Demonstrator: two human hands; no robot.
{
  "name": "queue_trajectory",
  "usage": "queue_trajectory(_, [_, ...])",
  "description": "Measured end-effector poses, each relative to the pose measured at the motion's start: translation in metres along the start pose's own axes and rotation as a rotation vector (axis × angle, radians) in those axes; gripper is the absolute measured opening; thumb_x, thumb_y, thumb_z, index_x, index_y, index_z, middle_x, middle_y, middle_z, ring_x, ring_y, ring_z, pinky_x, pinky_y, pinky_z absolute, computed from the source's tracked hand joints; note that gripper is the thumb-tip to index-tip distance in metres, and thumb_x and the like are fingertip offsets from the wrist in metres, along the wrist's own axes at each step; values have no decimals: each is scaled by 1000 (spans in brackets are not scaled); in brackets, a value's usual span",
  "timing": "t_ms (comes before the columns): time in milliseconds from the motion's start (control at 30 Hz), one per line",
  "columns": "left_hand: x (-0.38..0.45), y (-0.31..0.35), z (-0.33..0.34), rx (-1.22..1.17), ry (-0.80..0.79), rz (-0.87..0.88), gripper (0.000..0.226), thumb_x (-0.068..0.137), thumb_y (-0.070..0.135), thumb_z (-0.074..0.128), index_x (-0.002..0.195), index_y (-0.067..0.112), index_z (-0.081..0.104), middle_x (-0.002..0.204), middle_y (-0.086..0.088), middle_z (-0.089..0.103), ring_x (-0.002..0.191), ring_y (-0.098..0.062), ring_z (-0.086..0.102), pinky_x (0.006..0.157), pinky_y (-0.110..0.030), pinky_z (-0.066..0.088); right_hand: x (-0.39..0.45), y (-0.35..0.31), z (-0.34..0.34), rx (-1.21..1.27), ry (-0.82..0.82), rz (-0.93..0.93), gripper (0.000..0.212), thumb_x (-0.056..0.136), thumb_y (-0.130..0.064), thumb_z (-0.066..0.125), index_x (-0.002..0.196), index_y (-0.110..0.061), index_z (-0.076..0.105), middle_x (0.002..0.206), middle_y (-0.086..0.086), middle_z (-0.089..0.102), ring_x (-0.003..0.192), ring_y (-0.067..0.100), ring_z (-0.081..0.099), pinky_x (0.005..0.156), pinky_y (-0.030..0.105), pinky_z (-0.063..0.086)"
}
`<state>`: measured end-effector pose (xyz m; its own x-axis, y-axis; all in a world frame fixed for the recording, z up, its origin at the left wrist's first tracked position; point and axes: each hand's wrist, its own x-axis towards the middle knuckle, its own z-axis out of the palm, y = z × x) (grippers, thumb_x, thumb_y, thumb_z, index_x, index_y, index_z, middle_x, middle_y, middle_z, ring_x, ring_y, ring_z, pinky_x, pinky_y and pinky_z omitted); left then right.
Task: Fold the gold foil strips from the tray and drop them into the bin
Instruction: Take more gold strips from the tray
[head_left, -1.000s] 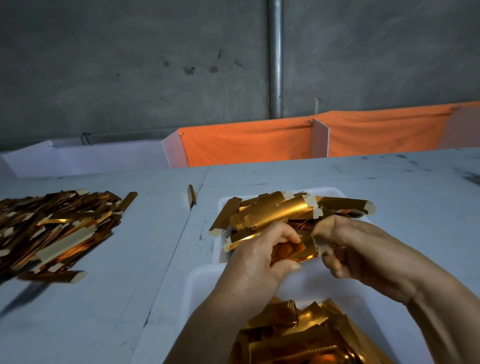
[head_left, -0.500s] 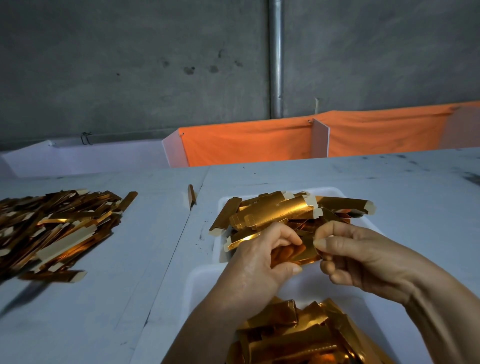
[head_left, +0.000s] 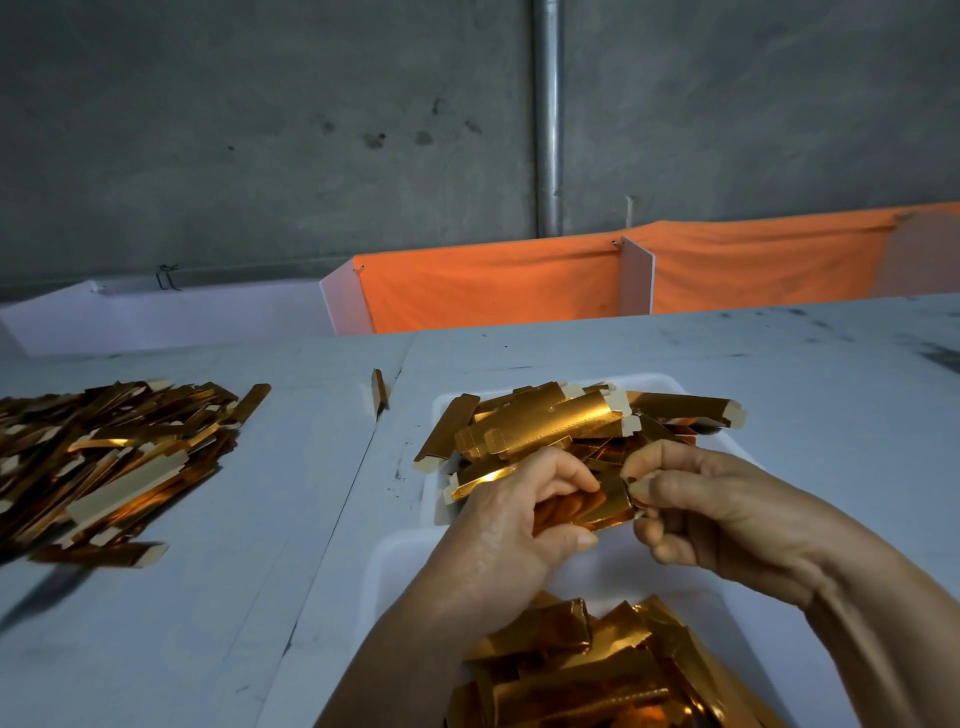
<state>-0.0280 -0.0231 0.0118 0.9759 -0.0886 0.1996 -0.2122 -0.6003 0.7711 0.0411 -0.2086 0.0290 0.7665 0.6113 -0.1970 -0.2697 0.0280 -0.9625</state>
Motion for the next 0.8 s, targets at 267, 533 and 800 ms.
queue_trajectory(267, [1, -3, 2, 80, 8, 56, 36, 89, 24, 63, 108, 51, 50, 116, 26, 57, 113, 4, 50, 87, -9, 44, 2, 4, 5, -196, 79, -98, 9, 91, 2, 54, 98, -3, 55, 56, 11, 57, 48, 16, 58, 46, 21, 49])
queue_trajectory(533, [0, -5, 1, 99, 2, 74, 34, 90, 26, 62, 109, 51, 52, 115, 27, 54, 112, 4, 49, 86, -9, 45, 3, 5, 1, -285, 18, -136, 12, 91, 2, 53, 101, -4, 56, 59, 9, 60, 53, 18, 59, 52, 23, 50])
queue_trajectory(800, [0, 0, -2, -137, -4, 51, 37, 86, 23, 67, 106, 52, 56, 114, 26, 61, 116, 3, 51, 98, -30, 46, 1, 2, -2, 90, -101, -123, 12, 75, -15, 64, 85, -10, 69, 60, 6, 51, 50, 14, 56, 45, 21, 50])
